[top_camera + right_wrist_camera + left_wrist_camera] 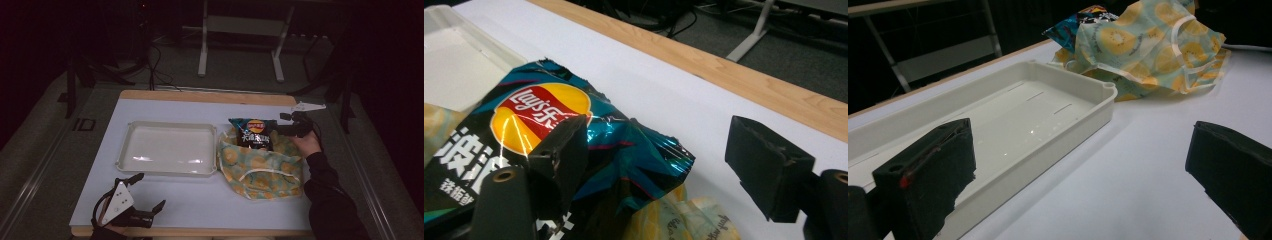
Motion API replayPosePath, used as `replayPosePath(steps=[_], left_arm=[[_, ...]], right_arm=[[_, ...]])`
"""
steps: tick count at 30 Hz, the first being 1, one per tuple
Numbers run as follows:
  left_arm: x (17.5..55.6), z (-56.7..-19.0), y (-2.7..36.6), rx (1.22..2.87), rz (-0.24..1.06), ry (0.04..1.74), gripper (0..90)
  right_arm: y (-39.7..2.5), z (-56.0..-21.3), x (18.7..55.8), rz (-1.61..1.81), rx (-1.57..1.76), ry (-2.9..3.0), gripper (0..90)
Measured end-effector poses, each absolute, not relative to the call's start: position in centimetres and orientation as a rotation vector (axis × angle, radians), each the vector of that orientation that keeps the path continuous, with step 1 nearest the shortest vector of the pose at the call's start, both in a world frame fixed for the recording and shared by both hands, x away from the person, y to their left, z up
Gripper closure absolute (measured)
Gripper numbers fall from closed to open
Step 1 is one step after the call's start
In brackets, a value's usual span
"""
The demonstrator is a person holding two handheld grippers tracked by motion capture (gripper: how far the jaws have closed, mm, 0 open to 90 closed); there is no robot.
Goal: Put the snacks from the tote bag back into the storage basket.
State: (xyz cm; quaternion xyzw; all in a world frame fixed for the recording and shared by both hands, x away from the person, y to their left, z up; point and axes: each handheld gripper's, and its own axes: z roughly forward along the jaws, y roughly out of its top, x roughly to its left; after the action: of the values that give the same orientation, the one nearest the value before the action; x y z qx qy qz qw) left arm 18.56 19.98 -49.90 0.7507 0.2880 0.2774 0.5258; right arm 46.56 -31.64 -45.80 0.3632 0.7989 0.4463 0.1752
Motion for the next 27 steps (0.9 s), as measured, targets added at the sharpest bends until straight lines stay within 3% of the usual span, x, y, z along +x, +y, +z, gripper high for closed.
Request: replayPosePath(steps=[7,14,23,25,26,27], left_arm=[[18.5,-50.0,20.0,1.804,0.658,0.692,0.1],[18.5,-50.0,19.9,1.811,0.653,0.687,0.1],[18.5,-50.0,19.8,1.816,0.651,0.678,0.1],[18.5,-50.0,19.8,1.819,0.65,0.676,0.1],[18.5,-50.0,19.7,1.82,0.649,0.675,0.1],[18.5,-50.0,19.7,1.821,0.648,0.675,0.1]], right_arm=[[-31.1,-46.5,47.6,1.288,1.018,2.338,18.3],[-30.6,-47.7,48.4,1.275,1.03,2.438,19.5],[-30.1,-48.7,48.8,1.149,1.044,2.5,37.2],[-29.9,-48.9,49.0,1.117,1.055,2.501,46.1],[-29.9,-49.0,49.0,1.111,1.062,2.504,54.7],[-29.9,-49.0,49.0,1.111,1.062,2.504,54.7]])
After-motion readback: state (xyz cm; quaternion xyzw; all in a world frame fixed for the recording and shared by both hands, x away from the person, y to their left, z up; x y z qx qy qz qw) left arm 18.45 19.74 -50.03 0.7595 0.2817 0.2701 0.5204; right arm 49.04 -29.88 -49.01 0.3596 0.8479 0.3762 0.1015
